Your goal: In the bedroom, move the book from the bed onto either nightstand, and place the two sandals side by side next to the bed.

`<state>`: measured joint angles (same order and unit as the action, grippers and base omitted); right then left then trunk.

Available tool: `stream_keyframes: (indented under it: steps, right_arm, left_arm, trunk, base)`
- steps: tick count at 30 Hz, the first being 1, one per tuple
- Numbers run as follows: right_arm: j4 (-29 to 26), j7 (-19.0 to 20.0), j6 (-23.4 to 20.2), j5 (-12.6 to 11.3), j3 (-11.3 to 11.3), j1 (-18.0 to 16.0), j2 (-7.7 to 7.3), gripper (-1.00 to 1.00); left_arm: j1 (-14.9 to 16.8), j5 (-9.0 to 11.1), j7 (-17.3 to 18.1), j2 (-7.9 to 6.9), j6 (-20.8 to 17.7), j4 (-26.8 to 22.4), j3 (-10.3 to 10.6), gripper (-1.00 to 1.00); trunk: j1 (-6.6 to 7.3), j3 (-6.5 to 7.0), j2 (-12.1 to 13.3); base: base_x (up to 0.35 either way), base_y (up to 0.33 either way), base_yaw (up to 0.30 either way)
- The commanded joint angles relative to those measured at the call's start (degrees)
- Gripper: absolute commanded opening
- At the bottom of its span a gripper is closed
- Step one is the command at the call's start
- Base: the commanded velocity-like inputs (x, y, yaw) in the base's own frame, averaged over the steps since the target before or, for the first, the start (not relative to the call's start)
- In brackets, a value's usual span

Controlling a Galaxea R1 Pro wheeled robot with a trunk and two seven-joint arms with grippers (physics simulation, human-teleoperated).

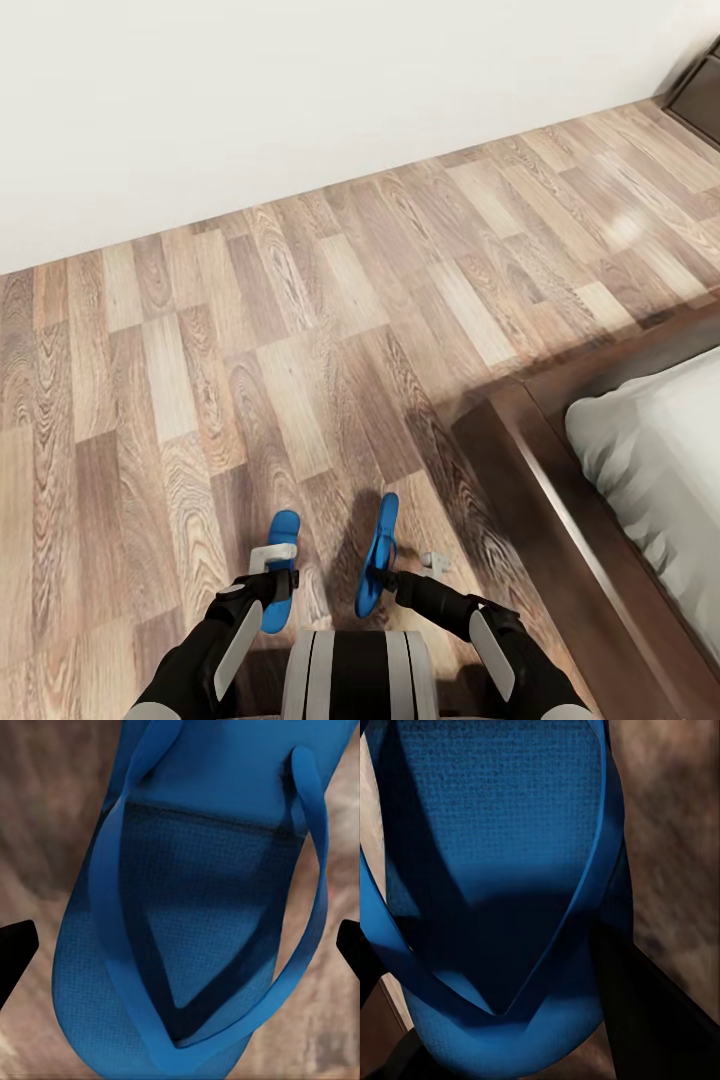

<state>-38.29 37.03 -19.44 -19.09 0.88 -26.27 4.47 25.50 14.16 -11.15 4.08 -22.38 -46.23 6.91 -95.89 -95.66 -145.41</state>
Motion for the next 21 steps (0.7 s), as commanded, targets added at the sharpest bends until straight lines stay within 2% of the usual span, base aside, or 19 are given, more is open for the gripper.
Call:
stream_keyframes:
  steps: [1,5,6,21]
  right_arm:
    - [0.0,0.1,-0.5,-0.5,0.1,0.0,0.02,-1.0]
    - [0.0,0.1,-0.5,-0.5,0.1,0.0,0.02,-1.0]
    - [0.0,0.1,-0.5,-0.5,0.1,0.0,0.02,-1.0]
    - [0.0,0.1,-0.5,-0.5,0.1,0.0,0.03,-1.0]
  left_arm:
    - [0.0,0.6,-0.5,-0.04,-0.2,-0.1,0.2,1.0]
    - [0.0,0.6,-0.5,-0.04,-0.2,-0.1,0.2,1.0]
    - [0.0,0.6,-0.5,-0.04,-0.2,-0.1,0.2,-1.0]
    - [0.0,0.5,-0.7,-0.04,-0.1,-0.1,0.1,-1.0]
  trunk:
    - [0.01,-0.03,0.0]
    - [0.01,-0.03,0.0]
    - [0.01,-0.03,0.0]
    - [0.01,-0.03,0.0]
  base:
    - [0.0,0.0,0.0]
    - [0.0,0.0,0.0]
    - [0.0,0.0,0.0]
    - [0.0,0.0,0.0]
